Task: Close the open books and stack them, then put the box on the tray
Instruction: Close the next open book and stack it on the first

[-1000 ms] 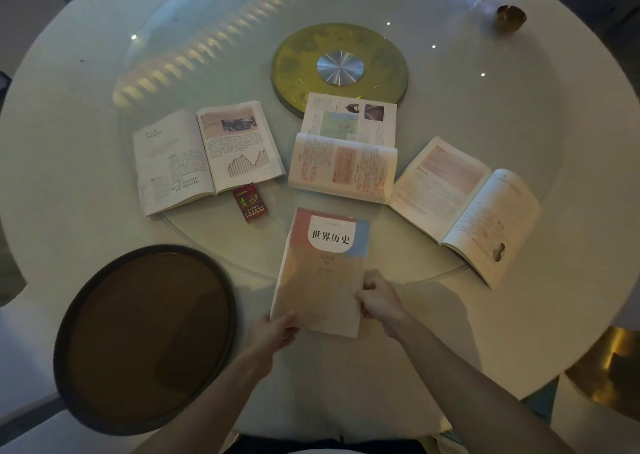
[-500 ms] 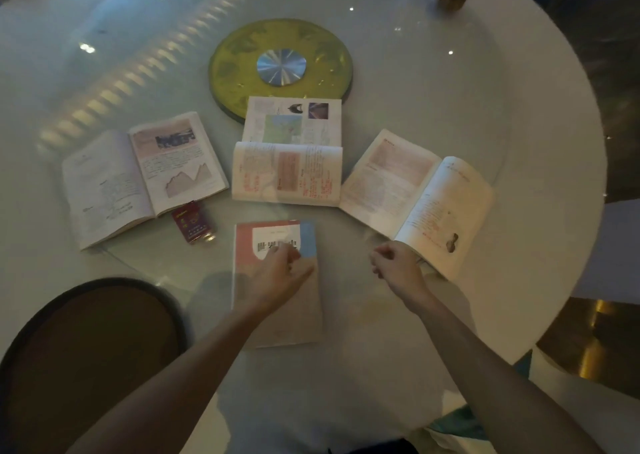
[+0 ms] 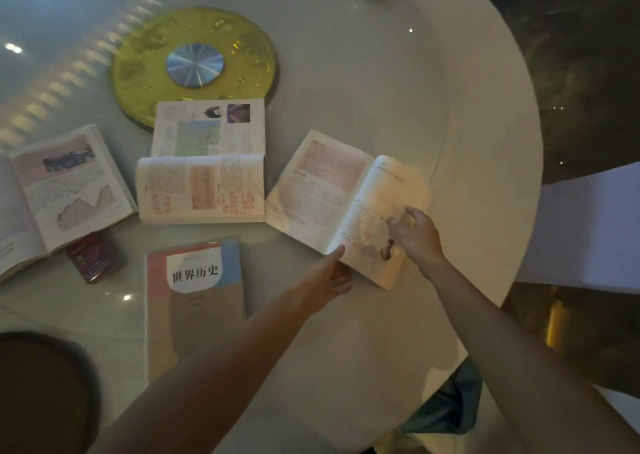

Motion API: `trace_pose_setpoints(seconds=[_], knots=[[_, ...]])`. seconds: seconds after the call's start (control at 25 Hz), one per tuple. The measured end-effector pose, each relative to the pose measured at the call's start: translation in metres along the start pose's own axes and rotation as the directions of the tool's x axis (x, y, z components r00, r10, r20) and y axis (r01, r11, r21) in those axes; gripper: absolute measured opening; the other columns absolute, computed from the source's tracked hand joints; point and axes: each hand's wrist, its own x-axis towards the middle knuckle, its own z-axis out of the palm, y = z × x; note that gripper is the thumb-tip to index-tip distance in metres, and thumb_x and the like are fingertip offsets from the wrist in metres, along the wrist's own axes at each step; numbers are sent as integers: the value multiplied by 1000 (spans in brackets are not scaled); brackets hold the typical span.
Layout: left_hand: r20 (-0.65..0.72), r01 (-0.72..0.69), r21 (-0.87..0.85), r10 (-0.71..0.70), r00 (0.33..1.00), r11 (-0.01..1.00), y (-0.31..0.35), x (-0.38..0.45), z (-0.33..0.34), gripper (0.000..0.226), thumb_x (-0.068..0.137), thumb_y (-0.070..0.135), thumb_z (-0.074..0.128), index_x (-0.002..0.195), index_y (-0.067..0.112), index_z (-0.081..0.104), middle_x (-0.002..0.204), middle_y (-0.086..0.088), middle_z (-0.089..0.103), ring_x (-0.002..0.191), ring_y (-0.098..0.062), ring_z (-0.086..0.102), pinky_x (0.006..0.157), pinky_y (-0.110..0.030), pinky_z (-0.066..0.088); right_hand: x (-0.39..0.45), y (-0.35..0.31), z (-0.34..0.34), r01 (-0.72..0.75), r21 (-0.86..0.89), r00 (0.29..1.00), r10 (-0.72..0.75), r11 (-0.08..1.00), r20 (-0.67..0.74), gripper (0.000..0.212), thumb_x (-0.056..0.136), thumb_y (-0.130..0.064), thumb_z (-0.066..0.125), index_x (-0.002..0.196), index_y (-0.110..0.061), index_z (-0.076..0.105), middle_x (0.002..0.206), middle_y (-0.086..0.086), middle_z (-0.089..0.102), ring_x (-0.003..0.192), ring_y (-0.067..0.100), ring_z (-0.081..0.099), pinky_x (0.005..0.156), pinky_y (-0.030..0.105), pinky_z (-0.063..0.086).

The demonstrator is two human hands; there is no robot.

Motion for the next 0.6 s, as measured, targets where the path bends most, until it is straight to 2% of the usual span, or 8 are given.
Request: trace_pose_setpoints(seconds=[0.08, 0.16, 0.24, 0.32, 0.4, 0.48, 0.52, 0.6], knots=[[20, -24, -149, 28, 999, 989, -3, 9, 12, 50, 103, 35, 52, 141, 2, 49, 130, -12, 62, 121, -25, 61, 100, -37, 48, 7, 2, -5, 48, -31, 998, -47, 998, 33, 65, 99, -36, 63, 155, -9, 45, 159, 10, 46, 146, 28, 44, 117, 43, 41], [27, -71, -212, 78, 997, 975, -6, 14, 13, 46, 107, 27, 44, 145, 2, 46, 135, -16, 63, 121, -27, 62, 104, -40, 49, 12, 2, -9, 98, -57, 995, -97, 993, 29, 64, 98, -36, 62, 154, -8, 45, 159, 10, 46, 147, 27, 43, 120, 46, 38], [9, -90, -222, 94, 996, 971, -7, 9, 5, 36, 108, 22, 43, 139, 5, 51, 130, -16, 67, 113, -27, 68, 91, -39, 58, 16, -1, -13, 134, -87, 991, -136, 987, -10, 62, 97, -36, 62, 150, -5, 49, 154, 13, 50, 143, 29, 47, 118, 46, 40], [-44, -86, -197, 79, 996, 977, -10, -3, -8, 27, 106, 17, 47, 129, 6, 55, 118, -15, 73, 101, -25, 73, 73, -35, 62, 18, 0, -19, 99, -80, 994, -102, 992, -33, 59, 96, -34, 62, 145, -1, 53, 146, 16, 56, 135, 33, 53, 111, 43, 45], [-81, -80, -154, 68, 994, 985, -17, -15, -27, 24, 104, 15, 50, 125, 6, 56, 119, -18, 72, 98, -26, 73, 69, -33, 62, 12, 8, -23, 23, -73, 1000, -22, 997, 4, 54, 95, -36, 62, 140, -7, 57, 139, 14, 62, 128, 33, 58, 102, 39, 48], [-98, -82, -139, 68, 993, 987, -25, -27, -46, 27, 102, 15, 52, 126, 3, 56, 125, -21, 69, 100, -28, 70, 75, -32, 62, -1, 23, -23, -21, -90, 995, 30, 996, 98, 38, 94, -36, 65, 120, -9, 70, 119, 11, 71, 115, 33, 66, 89, 40, 51], [-111, -83, -144, 67, 992, 986, -30, -31, -57, 29, 101, 16, 53, 126, 2, 57, 125, -21, 68, 103, -31, 69, 83, -35, 60, -9, 33, -23, -26, -92, 987, 40, 995, 153, 33, 93, -35, 67, 111, -8, 74, 113, 12, 74, 109, 34, 68, 87, 43, 53], [-166, -91, -137, 67, 984, 986, -39, -40, -74, 25, 99, 16, 58, 118, -1, 61, 119, -23, 70, 108, -38, 67, 99, -45, 52, -24, 49, -30, -71, -15, 961, 72, 997, 266, 27, 91, -30, 72, 107, -10, 77, 113, 14, 76, 106, 32, 71, 85, 43, 55]])
